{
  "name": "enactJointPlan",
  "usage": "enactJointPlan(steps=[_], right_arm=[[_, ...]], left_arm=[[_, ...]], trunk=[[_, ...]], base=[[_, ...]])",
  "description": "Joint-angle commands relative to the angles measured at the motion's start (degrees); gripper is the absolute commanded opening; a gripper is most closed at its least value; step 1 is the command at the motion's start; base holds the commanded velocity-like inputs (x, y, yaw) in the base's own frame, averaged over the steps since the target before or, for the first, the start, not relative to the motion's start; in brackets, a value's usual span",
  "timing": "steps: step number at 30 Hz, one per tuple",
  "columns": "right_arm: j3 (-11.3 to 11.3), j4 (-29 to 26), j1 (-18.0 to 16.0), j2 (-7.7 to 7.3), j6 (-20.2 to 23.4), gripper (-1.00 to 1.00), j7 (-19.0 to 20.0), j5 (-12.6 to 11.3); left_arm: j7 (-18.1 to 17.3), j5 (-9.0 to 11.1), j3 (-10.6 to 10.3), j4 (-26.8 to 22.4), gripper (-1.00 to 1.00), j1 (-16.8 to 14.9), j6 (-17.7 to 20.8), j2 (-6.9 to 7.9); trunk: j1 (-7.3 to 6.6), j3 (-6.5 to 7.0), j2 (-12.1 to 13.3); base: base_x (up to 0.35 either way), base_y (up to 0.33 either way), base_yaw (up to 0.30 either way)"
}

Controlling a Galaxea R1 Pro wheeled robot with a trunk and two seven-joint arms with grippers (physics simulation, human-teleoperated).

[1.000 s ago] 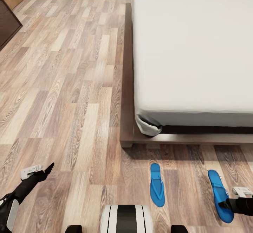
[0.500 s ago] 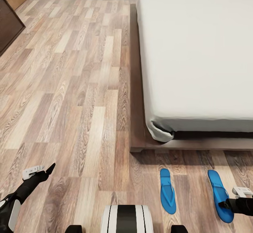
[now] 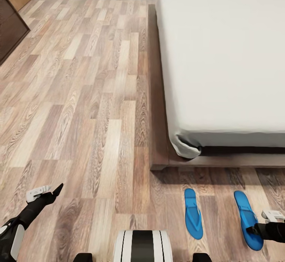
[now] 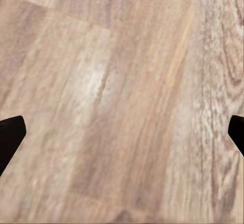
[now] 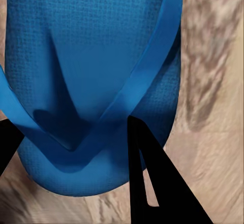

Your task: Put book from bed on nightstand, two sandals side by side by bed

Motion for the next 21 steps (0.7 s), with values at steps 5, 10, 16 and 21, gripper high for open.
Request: enactJointPlan(steps=[5,10,16,21], right_arm=[[-0.13,-0.08,0.01,-0.01,0.5,-1.0,0.0,-0.34],[-0.13,-0.08,0.01,-0.01,0.47,-1.0,-0.01,-0.34],[-0.13,-0.08,0.01,-0.01,0.43,-1.0,-0.04,-0.33],[-0.13,-0.08,0.01,-0.01,0.42,-1.0,-0.06,-0.29]], left_arm=[[-0.33,0.37,0.09,0.07,1.0,-0.04,0.15,-0.04],[-0.42,0.43,0.09,0.12,1.0,-0.04,0.21,-0.04],[-8.88,0.91,-0.12,-0.22,1.0,-0.04,4.62,-0.39],[-16.47,2.74,-0.12,-6.16,1.0,-0.44,16.22,-3.92]], trunk=[[-0.02,-0.03,-0.01],[-0.02,-0.03,-0.01],[-0.02,-0.03,-0.01],[-0.02,-0.03,-0.01]], base=[[-0.087,0.253,0.0],[-0.07,0.24,0.0],[-0.01,0.038,0.0],[0.0,0.002,0.0]])
